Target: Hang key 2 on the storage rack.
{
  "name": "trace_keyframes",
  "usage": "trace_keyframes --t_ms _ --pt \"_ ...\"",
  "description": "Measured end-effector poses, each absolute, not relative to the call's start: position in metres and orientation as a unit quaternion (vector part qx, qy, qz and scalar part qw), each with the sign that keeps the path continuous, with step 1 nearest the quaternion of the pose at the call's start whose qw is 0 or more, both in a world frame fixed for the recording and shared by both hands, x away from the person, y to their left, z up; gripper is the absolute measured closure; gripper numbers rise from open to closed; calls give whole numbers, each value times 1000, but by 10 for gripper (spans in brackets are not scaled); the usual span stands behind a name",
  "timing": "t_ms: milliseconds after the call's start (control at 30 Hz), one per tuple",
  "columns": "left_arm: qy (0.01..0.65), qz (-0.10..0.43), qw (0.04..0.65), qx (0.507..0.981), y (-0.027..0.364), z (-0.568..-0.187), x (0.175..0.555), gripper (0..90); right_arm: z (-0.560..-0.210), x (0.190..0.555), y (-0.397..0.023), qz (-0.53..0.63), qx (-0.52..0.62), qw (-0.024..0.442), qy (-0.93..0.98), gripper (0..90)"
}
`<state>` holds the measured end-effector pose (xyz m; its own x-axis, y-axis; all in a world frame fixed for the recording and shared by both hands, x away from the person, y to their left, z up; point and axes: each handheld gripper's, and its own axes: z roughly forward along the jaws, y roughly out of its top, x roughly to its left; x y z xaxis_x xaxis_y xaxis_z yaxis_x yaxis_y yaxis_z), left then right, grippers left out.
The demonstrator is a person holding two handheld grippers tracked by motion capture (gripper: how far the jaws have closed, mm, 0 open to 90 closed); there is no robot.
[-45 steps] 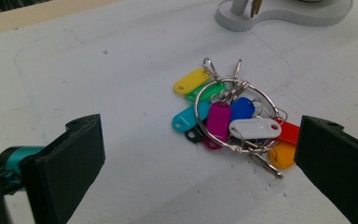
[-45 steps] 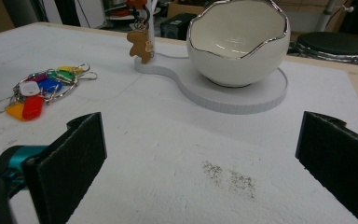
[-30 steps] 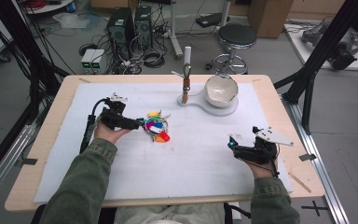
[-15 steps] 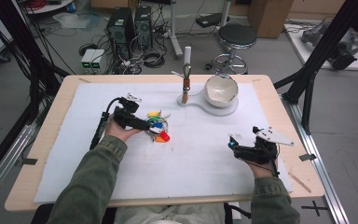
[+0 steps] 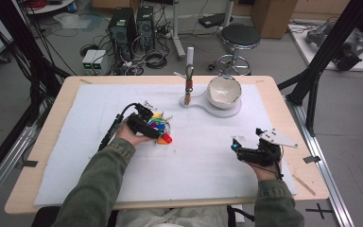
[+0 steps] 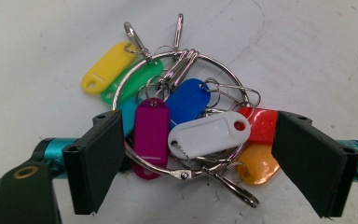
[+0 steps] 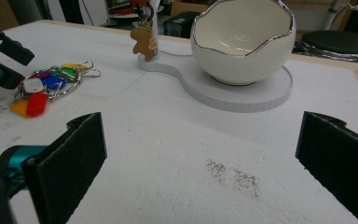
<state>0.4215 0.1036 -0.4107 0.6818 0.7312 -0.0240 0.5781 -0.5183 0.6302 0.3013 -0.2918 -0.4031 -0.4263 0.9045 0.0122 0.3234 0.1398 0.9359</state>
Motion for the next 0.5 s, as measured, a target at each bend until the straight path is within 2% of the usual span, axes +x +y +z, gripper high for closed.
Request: trace_keyframes --t_ms 267,367,433,500 --pt "362 117 288 879 99 -420 425 406 -404 302 -293 479 445 301 694 9" --pt "357 121 290 880 100 -419 425 538 -404 302 -293 480 448 299 692 9" --pt "349 115 297 881 101 -419 425 684 -404 302 -294 480 447 302 692 9" --pt "343 120 297 883 100 -419 425 695 -404 302 -293 479 446 301 693 9"
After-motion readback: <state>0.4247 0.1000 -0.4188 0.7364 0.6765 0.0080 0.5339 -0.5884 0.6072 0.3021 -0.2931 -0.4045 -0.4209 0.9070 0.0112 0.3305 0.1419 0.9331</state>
